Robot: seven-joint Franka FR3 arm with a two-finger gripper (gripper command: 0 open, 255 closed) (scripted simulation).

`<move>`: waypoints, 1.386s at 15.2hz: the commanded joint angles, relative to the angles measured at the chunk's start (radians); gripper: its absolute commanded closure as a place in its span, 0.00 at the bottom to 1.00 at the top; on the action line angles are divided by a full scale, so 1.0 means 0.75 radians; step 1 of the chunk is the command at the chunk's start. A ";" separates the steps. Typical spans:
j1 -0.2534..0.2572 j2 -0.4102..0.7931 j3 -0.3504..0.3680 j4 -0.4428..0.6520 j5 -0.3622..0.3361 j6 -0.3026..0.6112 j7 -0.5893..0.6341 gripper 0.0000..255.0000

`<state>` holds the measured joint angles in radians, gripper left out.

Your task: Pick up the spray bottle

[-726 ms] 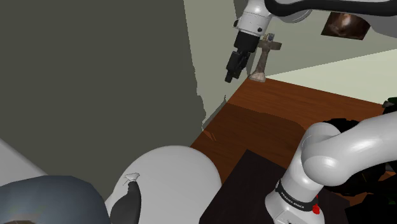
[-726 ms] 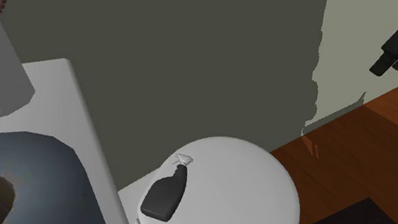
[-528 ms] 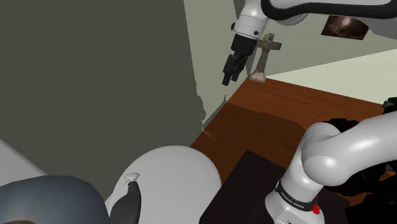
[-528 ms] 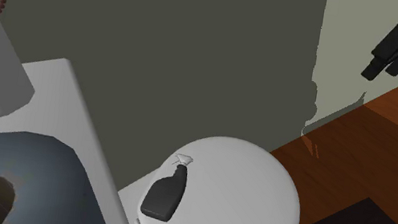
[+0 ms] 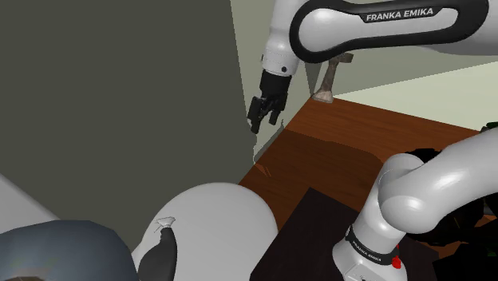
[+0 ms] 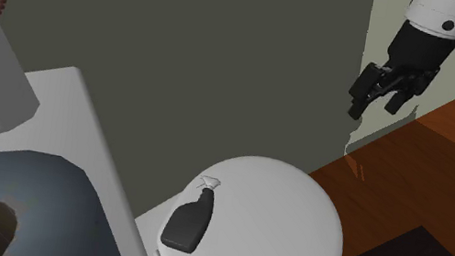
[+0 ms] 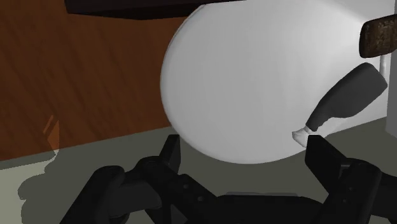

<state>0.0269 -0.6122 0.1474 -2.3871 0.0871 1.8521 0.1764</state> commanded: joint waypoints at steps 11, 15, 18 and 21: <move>-0.018 0.491 0.339 0.103 -0.064 0.260 0.578 0.00; -0.020 0.717 0.419 0.201 -0.163 0.316 0.798 0.00; 0.000 0.898 0.449 0.296 -0.258 0.337 0.965 0.00; 0.041 1.083 0.450 0.409 -0.353 0.341 1.121 0.00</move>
<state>0.0464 0.1538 0.4838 -2.1086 -0.1535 2.1073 0.9732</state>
